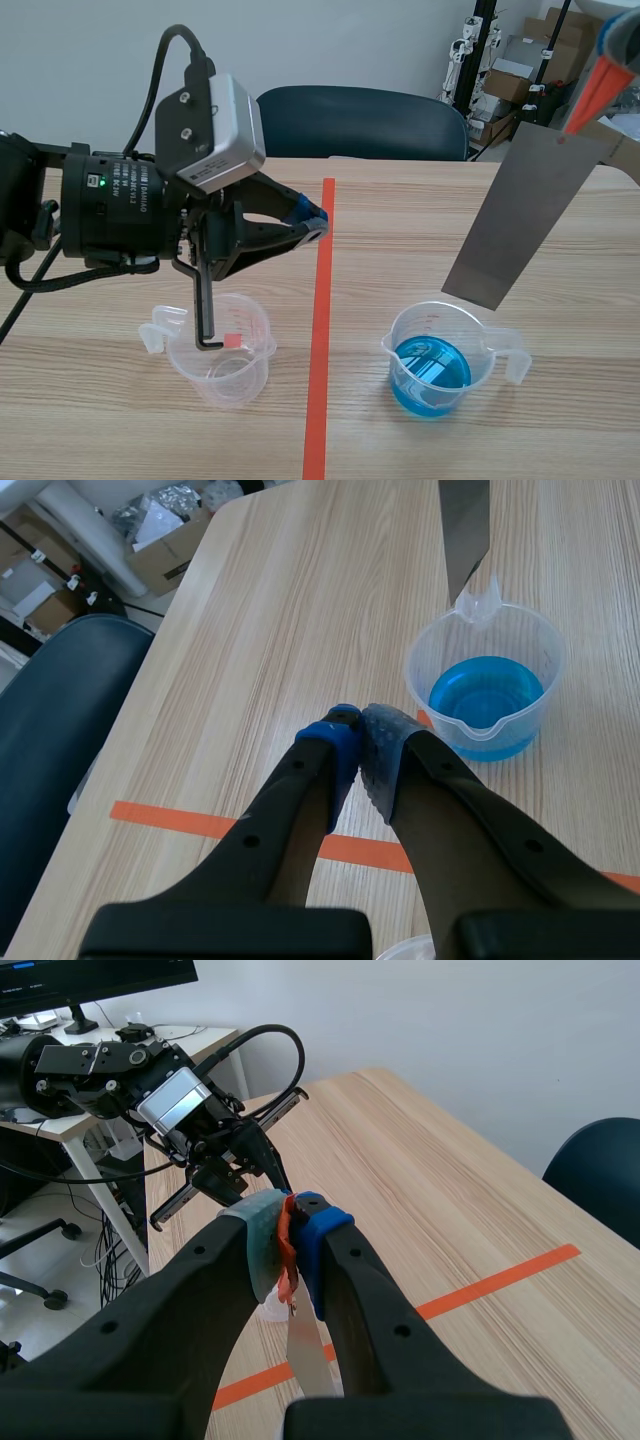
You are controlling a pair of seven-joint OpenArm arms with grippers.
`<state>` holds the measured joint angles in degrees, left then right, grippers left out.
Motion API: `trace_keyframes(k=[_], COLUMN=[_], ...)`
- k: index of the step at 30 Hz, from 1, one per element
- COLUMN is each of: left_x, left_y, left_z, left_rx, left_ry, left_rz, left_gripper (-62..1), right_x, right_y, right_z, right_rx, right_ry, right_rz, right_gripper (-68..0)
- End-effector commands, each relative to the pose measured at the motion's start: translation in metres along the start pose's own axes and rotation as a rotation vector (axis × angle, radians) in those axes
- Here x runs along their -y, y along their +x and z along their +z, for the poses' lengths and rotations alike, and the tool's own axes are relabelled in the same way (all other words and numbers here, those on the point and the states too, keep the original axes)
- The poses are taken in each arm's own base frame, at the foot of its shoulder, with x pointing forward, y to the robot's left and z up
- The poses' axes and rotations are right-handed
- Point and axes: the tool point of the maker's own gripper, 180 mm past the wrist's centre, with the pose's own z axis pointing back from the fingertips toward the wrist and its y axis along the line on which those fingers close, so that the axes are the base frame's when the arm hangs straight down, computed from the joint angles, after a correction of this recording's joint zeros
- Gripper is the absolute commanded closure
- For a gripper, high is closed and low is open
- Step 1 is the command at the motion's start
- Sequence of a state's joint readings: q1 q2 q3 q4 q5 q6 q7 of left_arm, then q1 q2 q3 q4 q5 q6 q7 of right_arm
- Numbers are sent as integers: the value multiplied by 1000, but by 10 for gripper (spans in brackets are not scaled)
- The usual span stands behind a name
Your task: Do the redox reaction experiment. move the plate over the left beaker
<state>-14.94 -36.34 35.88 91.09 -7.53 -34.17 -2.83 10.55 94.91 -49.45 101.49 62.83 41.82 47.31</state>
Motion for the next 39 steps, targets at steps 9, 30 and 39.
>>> trace_keyframes(k=[9,30,39], left_x=[-5,-5,-5], left_y=[10,10,10], left_z=[-1,-1,-1], left_rx=[36,35,35], left_ry=[15,15,15], left_rz=[-2,-3,-3], left_gripper=[-25,-25,-25], right_x=[0,0,-1], right_y=[12,12,10], right_z=[-1,-1,-3], right_rx=[34,34,42], right_ry=[8,9,15], right_rz=[7,7,0], right_gripper=[-4,-4,-4])
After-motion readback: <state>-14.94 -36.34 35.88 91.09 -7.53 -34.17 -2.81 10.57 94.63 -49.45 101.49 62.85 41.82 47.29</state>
